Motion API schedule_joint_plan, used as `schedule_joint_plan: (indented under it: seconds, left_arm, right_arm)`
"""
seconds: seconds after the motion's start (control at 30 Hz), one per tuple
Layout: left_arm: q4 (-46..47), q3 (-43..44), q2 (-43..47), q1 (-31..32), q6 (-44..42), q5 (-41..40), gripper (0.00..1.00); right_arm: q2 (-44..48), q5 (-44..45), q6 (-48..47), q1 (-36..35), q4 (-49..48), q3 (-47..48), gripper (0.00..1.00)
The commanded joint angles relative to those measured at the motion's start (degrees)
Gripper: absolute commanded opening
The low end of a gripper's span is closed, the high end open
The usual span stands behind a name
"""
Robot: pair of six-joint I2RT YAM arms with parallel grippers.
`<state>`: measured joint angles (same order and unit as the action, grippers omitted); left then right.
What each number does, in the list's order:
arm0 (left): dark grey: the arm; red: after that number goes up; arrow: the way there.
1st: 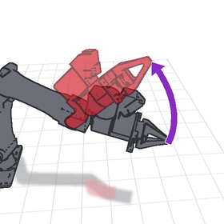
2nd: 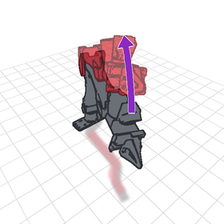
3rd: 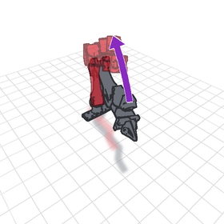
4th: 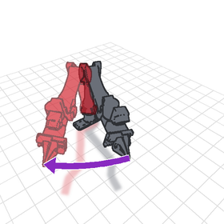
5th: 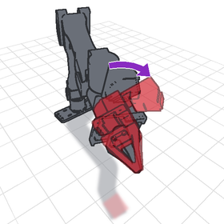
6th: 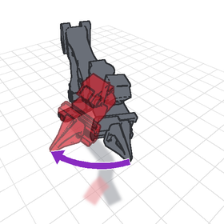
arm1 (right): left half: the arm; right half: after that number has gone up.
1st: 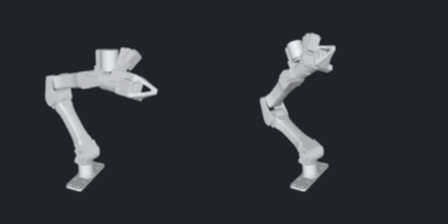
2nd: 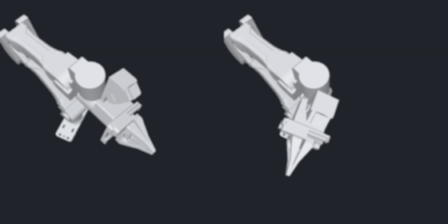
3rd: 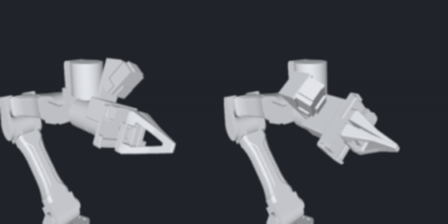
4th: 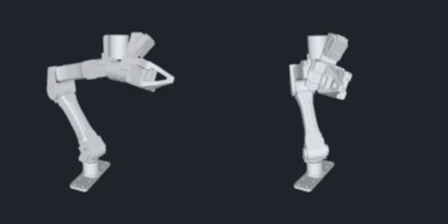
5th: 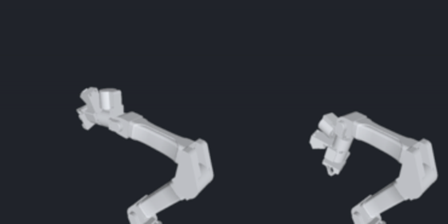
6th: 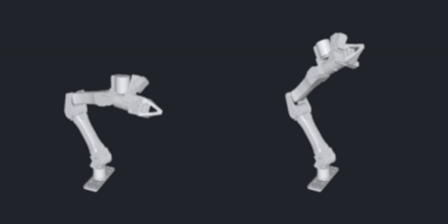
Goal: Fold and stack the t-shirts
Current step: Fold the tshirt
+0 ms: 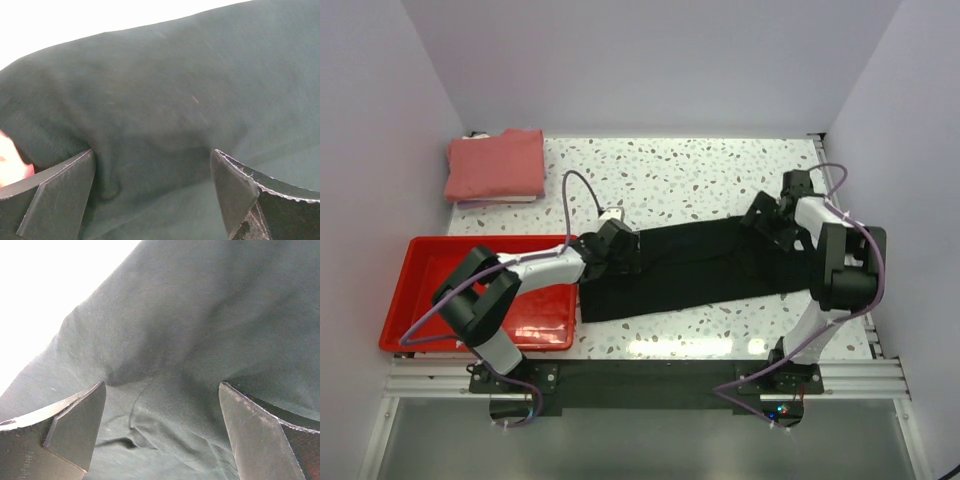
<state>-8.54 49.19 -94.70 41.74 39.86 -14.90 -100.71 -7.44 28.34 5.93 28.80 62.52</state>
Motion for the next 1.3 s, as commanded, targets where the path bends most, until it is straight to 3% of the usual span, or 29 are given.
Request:
schedule_joint_plan:
  seconds: [0.0,0.17,0.4,0.5,0.63,0.8,1.03,1.13,1.27]
  left_arm:
    - [-4.6,-5.4,2.3,3.7,6.5,8.4,1.0]
    - [-2.8,-8.1,5.0,9.4,11.3,13.4,1.0]
    - [-1.2,-5.2,1.5,16.1,14.2,14.4,1.0]
    - [0.6,-2.9,-1.0,18.9,14.4,14.6,1.0]
    - [0.5,0.6,-4.4,20.6,14.3,14.6,1.0]
    - [0.5,3.5,-5.4,21.7,13.8,14.5,1.0]
    - [-0.4,4.9,-1.9,22.9,11.1,13.0,1.0]
    - [-0.7,5.7,1.4,23.7,8.1,12.2,1.0]
    - [-0.4,6.0,7.9,25.2,3.6,10.8,1.0]
  right_arm:
    - [-8.6,-6.5,-2.5,-1.9,-8.3,7.6,0.99]
    - [-22.9,-8.5,-3.2,-7.2,-5.2,22.2,0.99]
    - [-42.4,-11.4,-2.8,-16.1,-0.1,55.5,0.99]
    - [-49.8,-12.7,-1.9,-18.8,-1.0,65.5,0.99]
    - [-53.9,-16.5,3.4,-20.2,-6.9,69.2,0.99]
    - [-54.2,-17.0,4.6,-21.1,-10.2,71.0,0.99]
    - [-51.0,-18.0,0.8,-21.1,-4.6,76.2,0.99]
    - [-46.0,-19.2,-1.8,-21.3,-1.9,77.1,0.99]
    - [-34.2,-19.0,-5.4,-21.7,-1.2,71.2,0.99]
